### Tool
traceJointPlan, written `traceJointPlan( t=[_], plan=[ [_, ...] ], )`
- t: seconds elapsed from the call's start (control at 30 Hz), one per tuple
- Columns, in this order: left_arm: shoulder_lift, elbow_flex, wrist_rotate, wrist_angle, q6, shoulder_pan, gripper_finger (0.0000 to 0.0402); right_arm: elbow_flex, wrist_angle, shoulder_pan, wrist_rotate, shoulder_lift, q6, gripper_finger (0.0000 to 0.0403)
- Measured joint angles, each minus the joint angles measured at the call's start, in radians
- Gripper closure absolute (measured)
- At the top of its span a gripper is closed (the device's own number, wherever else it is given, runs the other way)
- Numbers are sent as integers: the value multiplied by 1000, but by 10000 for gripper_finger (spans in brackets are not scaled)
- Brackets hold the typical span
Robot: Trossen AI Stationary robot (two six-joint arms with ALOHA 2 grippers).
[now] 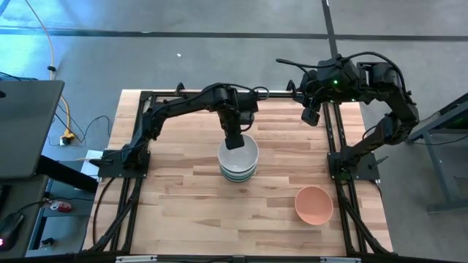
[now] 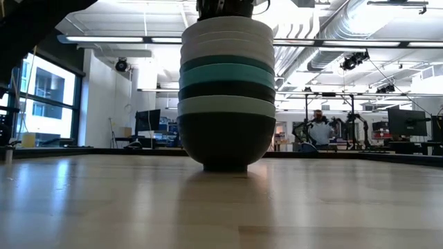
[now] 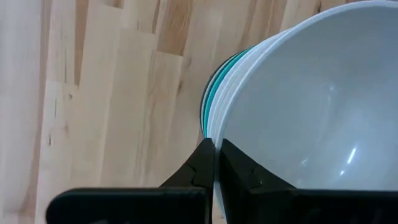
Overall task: Nest bowls inside each other
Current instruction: Stack the white bowl on top of the white bowl
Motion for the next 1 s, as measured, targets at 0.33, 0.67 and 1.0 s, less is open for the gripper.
traceJointPlan(
  t=[0.33,0.67,1.0],
  plan=[
    [0,0,0,0,8,0,401,0,0,0,0,0,0,269],
    [15,0,12,0,18,-5,401,0,0,0,0,0,1,269],
    [66,0,26,2,37,-27,401,0,0,0,-1,0,8,269]
  ],
)
